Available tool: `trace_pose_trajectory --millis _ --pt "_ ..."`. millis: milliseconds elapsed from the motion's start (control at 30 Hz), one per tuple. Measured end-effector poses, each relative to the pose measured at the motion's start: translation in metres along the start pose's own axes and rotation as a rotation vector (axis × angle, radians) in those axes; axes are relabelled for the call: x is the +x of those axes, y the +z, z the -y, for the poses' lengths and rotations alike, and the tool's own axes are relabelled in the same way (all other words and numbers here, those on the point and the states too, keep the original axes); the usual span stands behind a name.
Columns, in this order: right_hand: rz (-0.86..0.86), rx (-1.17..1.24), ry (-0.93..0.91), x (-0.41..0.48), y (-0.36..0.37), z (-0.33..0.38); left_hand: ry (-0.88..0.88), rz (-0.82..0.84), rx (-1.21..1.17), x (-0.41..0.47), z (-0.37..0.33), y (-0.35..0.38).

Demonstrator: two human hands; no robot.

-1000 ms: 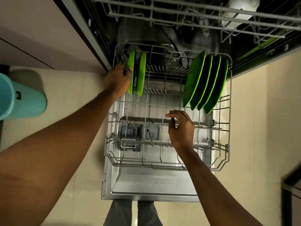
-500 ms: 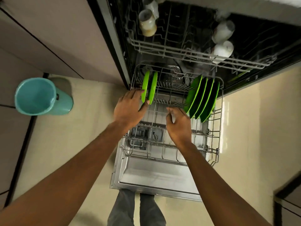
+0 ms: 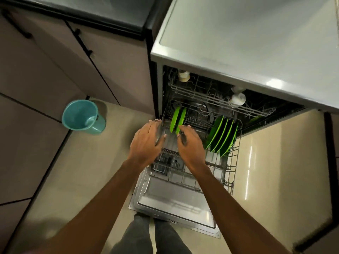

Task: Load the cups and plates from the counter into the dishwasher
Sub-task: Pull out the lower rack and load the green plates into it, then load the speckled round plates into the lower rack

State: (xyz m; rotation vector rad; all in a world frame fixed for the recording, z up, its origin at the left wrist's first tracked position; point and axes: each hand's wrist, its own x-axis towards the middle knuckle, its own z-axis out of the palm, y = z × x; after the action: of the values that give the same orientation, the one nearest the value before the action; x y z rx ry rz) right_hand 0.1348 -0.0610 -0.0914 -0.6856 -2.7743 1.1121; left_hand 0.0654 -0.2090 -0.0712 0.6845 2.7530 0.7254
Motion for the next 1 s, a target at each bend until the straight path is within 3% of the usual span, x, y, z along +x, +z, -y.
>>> trace_pose_trajectory --millis 400,667,1000 --pt "0.044 -0.009 -0.253 -0.028 0.014 0.139 -0.150 -0.217 -0.003 -0.076 0.071 -0.127" --pt "-0.033 0.064 -0.382 -0.047 0.073 0.271 -0.139 -0.420 0.030 -0.128 0.165 -0.248" --pt "-0.036 0.108 -0.573 -0.075 0.142 0.434 -0.145 -0.538 0.114 -0.174 0.266 -0.362"
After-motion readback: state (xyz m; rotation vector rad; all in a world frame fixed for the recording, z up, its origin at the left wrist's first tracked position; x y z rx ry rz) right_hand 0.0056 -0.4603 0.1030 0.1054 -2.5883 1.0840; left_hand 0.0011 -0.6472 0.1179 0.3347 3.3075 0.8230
